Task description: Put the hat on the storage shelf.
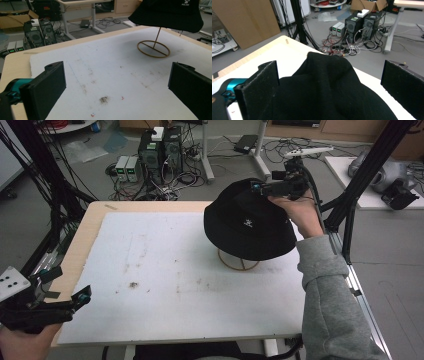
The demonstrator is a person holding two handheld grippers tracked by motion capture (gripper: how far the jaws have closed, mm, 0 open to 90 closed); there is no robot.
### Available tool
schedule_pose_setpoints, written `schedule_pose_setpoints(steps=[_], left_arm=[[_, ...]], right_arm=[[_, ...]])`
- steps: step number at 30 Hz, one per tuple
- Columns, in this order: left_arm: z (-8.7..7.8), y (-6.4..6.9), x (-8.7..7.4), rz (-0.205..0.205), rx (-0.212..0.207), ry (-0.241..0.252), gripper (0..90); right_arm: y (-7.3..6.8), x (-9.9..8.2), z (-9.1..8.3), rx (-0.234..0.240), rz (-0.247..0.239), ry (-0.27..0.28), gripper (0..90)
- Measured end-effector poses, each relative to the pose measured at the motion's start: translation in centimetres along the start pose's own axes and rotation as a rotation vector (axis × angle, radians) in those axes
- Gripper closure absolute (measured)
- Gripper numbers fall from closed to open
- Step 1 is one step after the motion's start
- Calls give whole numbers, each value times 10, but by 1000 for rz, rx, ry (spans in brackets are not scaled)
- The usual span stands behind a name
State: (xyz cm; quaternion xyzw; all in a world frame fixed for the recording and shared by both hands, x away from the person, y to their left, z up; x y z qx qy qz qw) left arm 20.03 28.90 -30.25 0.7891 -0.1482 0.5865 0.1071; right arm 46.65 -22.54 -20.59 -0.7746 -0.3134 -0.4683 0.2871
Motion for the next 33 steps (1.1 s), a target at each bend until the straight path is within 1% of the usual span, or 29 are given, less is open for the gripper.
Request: schedule_pose_setpoints(steps=[6,8,10,13,15,16,17,18,19,20,21,22,24,25,26,27,30,31,33], left_arm=[[0,0,1,0,-4,5,17],[0,1,2,1,-7,6,17],[1,1,3,3,-11,7,17],[3,2,4,5,-18,12,17],[4,2,5,3,-20,17,17],[5,2,6,5,-23,17,17],[6,2,6,6,-28,19,17],[8,2,7,9,-31,19,17],[8,2,7,9,-31,19,17],[9,2,8,7,-35,22,17],[10,1,8,5,-37,22,17],[11,1,8,7,-38,20,17],[13,0,9,4,-40,21,17],[13,-1,9,2,-41,22,17],[13,-2,10,0,-42,25,17],[13,-3,10,-2,-43,27,17],[15,-5,10,-4,-42,24,17],[15,-6,10,-6,-43,25,18],[17,-7,10,-8,-44,22,17]], right_arm=[[-5,1,-7,-8,-14,18,9],[-6,1,-9,-7,-12,23,9],[-9,0,-15,-13,-13,41,9],[-10,-1,-19,-16,-13,43,9],[-12,-3,-23,-34,-9,36,10],[-12,-3,-23,-34,-9,36,10],[-12,-3,-24,-36,-13,40,10],[-14,-5,-29,-37,-8,55,10],[-14,-5,-29,-37,-8,55,10],[-15,-7,-33,-44,-7,57,9],[-15,-7,-33,-44,-7,57,9],[-16,-10,-37,-44,-4,70,10],[-16,-11,-39,-43,-5,78,9],[-16,-16,-44,-48,2,84,10],[-16,-16,-44,-48,2,84,10],[-15,-20,-47,-57,12,80,9],[-13,-23,-50,-69,13,78,10],[-14,-26,-55,-70,17,94,10],[-14,-27,-57,-75,15,101,9]])
Point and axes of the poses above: each handheld gripper's, and its own axes: z roughly forward along the jaws, x roughly out of its top, y roughly to its right, the point moved 3 cm from there along z, roughly forward along the jaws, and after that the axes turned 8 degrees about x, right-handed, at the moved point
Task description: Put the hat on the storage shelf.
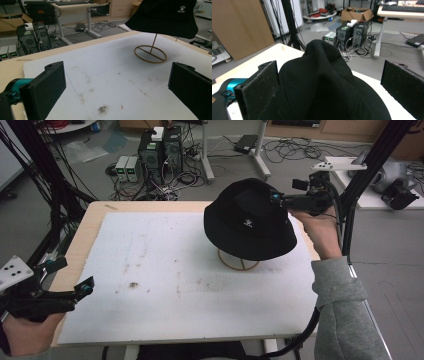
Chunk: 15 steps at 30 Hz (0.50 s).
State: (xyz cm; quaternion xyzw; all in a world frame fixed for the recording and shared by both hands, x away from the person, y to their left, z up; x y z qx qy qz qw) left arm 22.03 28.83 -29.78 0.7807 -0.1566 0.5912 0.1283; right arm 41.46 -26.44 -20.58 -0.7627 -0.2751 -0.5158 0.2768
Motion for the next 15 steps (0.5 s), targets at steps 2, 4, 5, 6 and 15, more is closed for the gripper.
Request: schedule_pose_setpoints(steps=[2,4,5,6,15], left_arm=[[1,0,-1,-1,0,-1,17],[2,-1,-1,-4,-2,-4,17],[2,-1,-2,-4,-3,-5,17],[2,0,-2,-4,-4,-3,17],[6,-1,-2,-13,-4,-4,17]], right_arm=[[0,-5,-5,-3,3,4,9],[-1,-7,-6,-6,8,7,10],[0,-9,-8,-10,5,9,10],[-1,-13,-12,-13,3,20,10],[-2,-31,-29,-73,9,50,10]])
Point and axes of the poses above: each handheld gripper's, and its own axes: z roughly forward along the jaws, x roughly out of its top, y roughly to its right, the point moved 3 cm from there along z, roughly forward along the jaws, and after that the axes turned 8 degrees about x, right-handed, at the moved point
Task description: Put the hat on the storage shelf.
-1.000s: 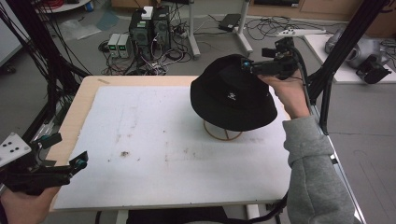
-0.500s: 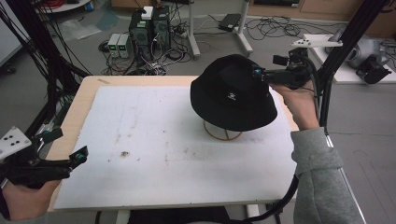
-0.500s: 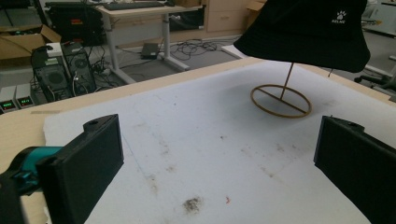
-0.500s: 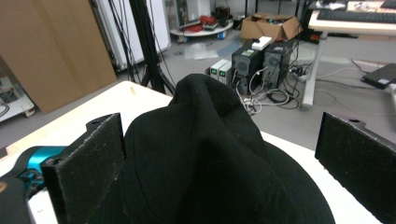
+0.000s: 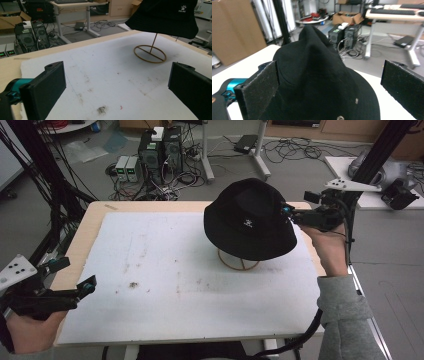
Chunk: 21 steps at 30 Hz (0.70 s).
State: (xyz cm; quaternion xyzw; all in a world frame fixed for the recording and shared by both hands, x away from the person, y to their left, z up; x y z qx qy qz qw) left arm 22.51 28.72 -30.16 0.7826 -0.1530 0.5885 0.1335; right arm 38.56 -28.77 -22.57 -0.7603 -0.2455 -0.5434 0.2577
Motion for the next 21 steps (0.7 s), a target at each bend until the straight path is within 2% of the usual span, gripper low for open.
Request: schedule_pose_setpoints(steps=[21], left_arm=[[5,1,4,-2,-2,17,17]], right_arm=[[-6,-51,-39,-66,30,85,10]])
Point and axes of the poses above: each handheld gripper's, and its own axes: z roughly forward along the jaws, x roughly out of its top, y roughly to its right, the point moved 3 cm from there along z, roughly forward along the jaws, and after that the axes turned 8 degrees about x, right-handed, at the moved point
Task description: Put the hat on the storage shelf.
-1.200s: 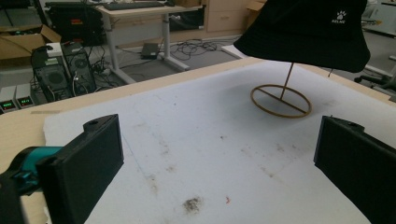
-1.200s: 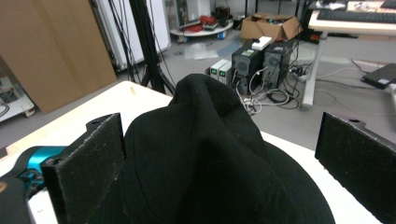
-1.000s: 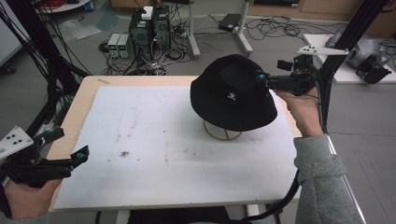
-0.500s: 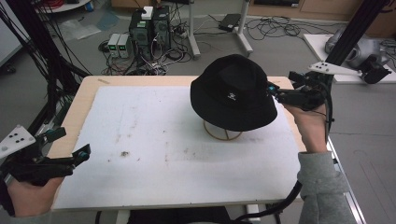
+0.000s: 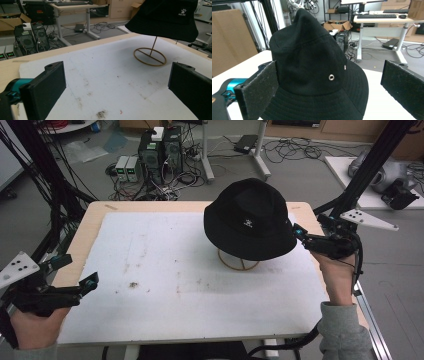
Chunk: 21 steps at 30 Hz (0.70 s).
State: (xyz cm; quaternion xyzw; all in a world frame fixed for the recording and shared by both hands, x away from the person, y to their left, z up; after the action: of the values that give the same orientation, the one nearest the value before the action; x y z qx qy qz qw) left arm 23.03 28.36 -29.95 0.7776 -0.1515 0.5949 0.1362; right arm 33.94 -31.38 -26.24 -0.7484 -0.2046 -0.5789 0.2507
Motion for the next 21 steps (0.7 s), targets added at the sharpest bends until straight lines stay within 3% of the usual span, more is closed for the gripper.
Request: schedule_pose_setpoints(steps=[5,10,16,21], left_arm=[[1,-1,0,-9,18,13,17],[1,1,1,-11,28,20,17],[0,0,1,-20,41,33,17],[-1,0,1,-28,39,41,17]], right_arm=[[-2,-10,-7,-10,-18,25,10],[-3,-24,-7,10,-11,-13,10],[-3,-35,-9,25,1,-15,10],[-3,-35,-15,22,2,6,10]])
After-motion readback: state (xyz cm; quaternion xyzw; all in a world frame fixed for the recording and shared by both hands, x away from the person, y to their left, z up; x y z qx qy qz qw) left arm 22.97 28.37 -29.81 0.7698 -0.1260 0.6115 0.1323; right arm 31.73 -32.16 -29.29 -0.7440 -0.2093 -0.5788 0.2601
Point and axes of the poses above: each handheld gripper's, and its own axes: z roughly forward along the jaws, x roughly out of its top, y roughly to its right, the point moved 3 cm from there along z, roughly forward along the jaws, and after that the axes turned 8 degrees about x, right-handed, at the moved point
